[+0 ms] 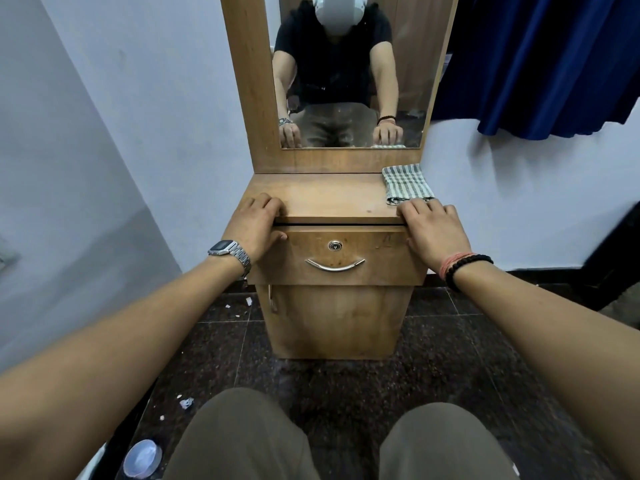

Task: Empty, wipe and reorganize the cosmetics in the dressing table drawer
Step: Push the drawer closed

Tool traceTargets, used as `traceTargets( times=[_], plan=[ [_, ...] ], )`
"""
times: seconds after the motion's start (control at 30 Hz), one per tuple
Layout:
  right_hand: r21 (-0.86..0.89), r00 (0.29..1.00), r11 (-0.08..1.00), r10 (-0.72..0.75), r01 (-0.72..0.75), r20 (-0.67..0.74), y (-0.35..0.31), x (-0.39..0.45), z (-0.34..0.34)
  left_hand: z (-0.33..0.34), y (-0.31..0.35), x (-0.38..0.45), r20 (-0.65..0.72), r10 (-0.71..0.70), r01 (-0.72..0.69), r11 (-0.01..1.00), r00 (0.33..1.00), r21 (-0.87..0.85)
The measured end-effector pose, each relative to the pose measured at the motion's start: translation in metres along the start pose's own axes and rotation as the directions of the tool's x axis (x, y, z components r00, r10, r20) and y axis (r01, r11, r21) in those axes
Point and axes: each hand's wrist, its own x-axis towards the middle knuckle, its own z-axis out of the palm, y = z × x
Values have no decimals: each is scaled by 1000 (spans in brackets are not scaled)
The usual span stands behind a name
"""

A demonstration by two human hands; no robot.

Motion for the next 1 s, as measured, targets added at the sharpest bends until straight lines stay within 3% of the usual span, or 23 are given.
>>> traceTargets(
  times=[0.43, 0.73, 0.93, 1.0],
  plan=[
    [-87, 995, 994, -72, 67, -66, 3, 17, 11, 12, 2, 19, -23, -37, 39, 995, 999, 87],
    [-64, 990, 996, -72, 65, -118, 4, 18, 22, 17, -1, 21, -29, 14, -9, 988, 999, 155],
    [-26, 998, 998, -60, 59, -35, 2, 19, 13, 14, 9, 18, -16, -49, 51, 987, 999, 154],
    [-36, 996, 996, -79, 78, -32, 0, 17, 5, 3, 16, 18, 48, -87, 79, 988, 995, 132]
  ],
)
